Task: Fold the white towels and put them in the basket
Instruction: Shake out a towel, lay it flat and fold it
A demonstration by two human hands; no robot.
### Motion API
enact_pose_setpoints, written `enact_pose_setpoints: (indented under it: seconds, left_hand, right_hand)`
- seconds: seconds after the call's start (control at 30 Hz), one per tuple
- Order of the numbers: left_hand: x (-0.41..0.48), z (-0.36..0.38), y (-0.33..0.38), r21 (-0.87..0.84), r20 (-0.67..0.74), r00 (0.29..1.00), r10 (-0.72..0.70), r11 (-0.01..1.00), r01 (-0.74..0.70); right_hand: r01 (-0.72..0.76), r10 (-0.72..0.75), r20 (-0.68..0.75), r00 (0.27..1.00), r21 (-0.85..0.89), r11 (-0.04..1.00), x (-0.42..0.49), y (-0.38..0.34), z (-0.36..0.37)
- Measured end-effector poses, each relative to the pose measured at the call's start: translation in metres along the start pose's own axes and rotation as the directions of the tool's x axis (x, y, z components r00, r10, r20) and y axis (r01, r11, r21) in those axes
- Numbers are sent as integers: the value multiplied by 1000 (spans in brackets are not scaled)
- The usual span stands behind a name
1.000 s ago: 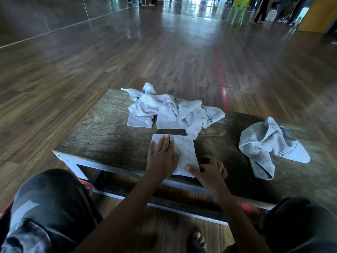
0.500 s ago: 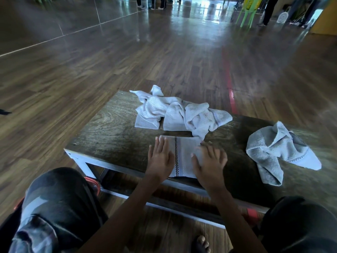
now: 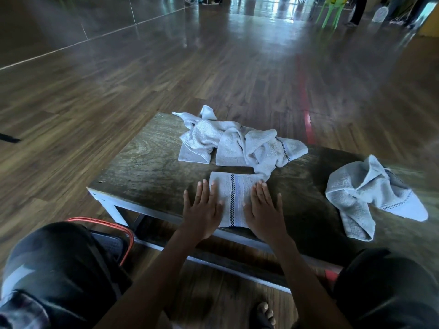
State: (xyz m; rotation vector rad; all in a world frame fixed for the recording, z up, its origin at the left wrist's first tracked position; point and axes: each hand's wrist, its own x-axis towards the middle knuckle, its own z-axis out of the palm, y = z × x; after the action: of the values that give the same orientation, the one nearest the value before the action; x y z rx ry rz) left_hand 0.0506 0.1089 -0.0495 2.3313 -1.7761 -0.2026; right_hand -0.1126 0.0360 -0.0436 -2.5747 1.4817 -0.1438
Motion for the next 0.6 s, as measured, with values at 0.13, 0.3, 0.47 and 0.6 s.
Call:
enact_pose_setpoints:
  seconds: [0.13,0.3,0.47,0.6]
  left_hand:
    - [3,0,-10,-2,36,999,-22,1000,22]
    - [-5,-3,-19,-121,-73,992,-104,988,95]
    - [-6,-19,-4,-393,-134,974,-185,912,119]
    - [4,-23,9,-380,-22,964,-266,894,238]
  right_hand:
    - [-93,90,62,994,50,994,1,11,-1]
    - [-226,233,-17,972,167,960,-1,24,-2]
    - [-324,347,-62,936,241,915,6,20,-10]
    - [-359,380,-26,925,271,893,10,7,-16]
